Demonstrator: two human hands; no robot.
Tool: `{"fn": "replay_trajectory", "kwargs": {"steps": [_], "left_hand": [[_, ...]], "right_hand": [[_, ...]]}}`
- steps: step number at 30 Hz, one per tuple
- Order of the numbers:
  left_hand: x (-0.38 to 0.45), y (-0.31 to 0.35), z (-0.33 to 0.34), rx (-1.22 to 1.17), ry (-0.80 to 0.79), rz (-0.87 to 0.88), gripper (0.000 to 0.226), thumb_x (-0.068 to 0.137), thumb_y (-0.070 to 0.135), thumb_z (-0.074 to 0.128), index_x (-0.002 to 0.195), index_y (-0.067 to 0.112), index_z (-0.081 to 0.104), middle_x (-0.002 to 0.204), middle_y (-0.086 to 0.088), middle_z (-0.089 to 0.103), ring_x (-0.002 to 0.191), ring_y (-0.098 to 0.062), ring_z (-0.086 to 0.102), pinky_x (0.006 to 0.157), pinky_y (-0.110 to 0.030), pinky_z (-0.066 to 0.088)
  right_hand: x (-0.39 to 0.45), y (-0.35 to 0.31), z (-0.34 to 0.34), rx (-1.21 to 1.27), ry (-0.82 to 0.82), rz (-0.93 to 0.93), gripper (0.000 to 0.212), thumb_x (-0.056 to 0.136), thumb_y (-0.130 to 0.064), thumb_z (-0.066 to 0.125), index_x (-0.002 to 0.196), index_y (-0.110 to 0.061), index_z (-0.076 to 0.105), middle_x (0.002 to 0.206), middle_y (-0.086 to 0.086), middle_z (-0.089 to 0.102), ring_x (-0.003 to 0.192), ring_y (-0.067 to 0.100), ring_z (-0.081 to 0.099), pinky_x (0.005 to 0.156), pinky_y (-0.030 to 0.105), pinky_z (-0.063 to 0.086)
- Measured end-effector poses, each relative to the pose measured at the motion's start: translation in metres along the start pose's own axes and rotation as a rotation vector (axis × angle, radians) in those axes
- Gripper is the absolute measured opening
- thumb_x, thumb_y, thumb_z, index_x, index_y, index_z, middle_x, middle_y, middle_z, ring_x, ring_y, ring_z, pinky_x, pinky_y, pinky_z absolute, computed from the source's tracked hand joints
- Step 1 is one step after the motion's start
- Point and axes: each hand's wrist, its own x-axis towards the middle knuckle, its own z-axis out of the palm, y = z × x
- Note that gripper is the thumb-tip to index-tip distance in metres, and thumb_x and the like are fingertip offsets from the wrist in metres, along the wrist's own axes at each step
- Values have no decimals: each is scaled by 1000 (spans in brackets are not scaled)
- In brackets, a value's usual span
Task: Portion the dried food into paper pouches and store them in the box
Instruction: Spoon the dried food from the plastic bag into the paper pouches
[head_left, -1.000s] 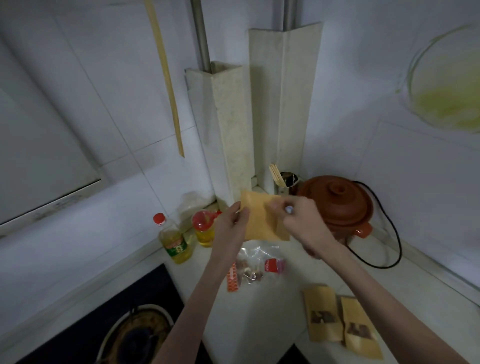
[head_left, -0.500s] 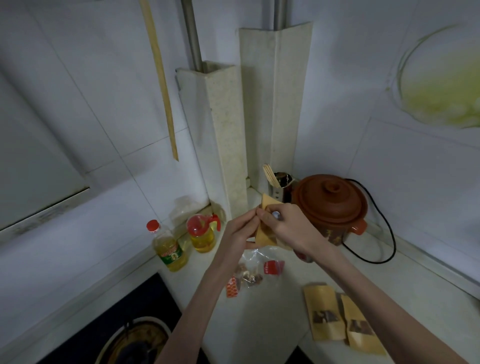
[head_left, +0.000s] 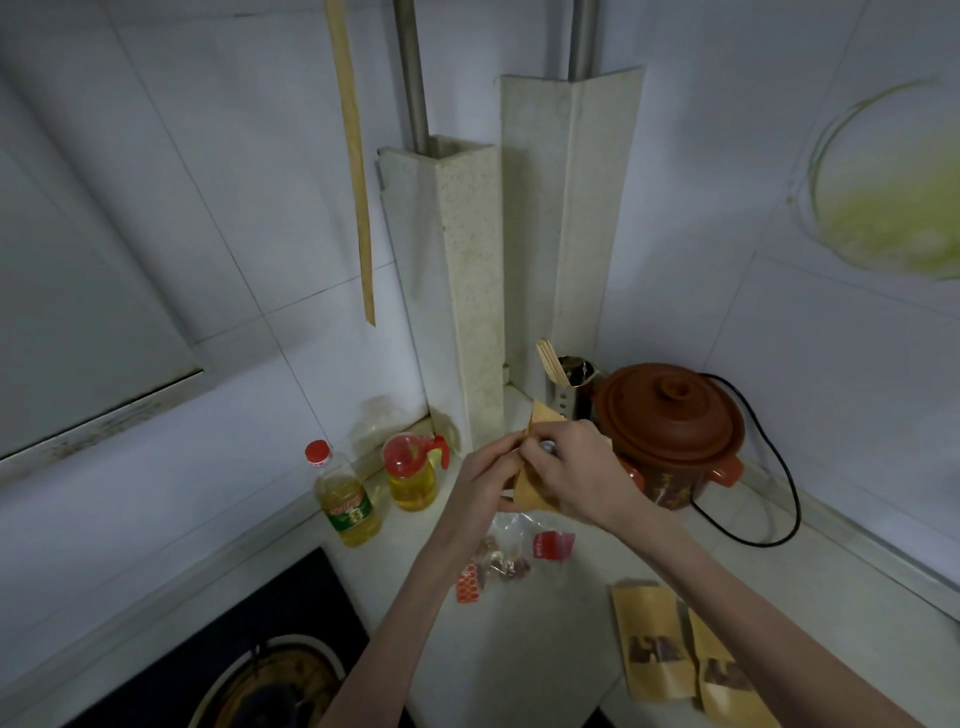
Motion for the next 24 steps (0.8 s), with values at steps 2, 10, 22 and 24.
{"fn": "replay_trajectory", "kwargs": {"steps": [2,10,22,24], "left_hand": [[-2,3,-3,102,-32,22,25,90,29,51,103,34,72,89,4,74,88,-11,71,67,-25,57],[4,4,-6,649,-159,123,34,94,37,45,66,25,61,51,10,62,43,1,53,47,-9,38],[4,6,2,367,-201,-37,26,83,27,50,62,21,62,48,6,52,43,-10,53,67,-46,61],[2,4,3,350,-200,-17,27,86,25,47,63,13,58,45,8,47,39,-10,48,67,-51,60]], "right_hand": [[-5,5,0,23,-27,-31,33,89,-13,52,59,2,53,52,12,52,47,13,41,52,25,32],[-14,16,-4,150,-128,-44,32,90,-7,51,59,2,51,54,13,50,50,8,39,53,31,35],[-18,16,-11,440,-148,65,33,87,-8,45,55,-6,40,53,4,35,50,10,31,50,29,26],[-20,16,-10,494,-143,84,35,88,-5,44,54,-5,37,53,7,32,50,13,28,50,32,25]]}}
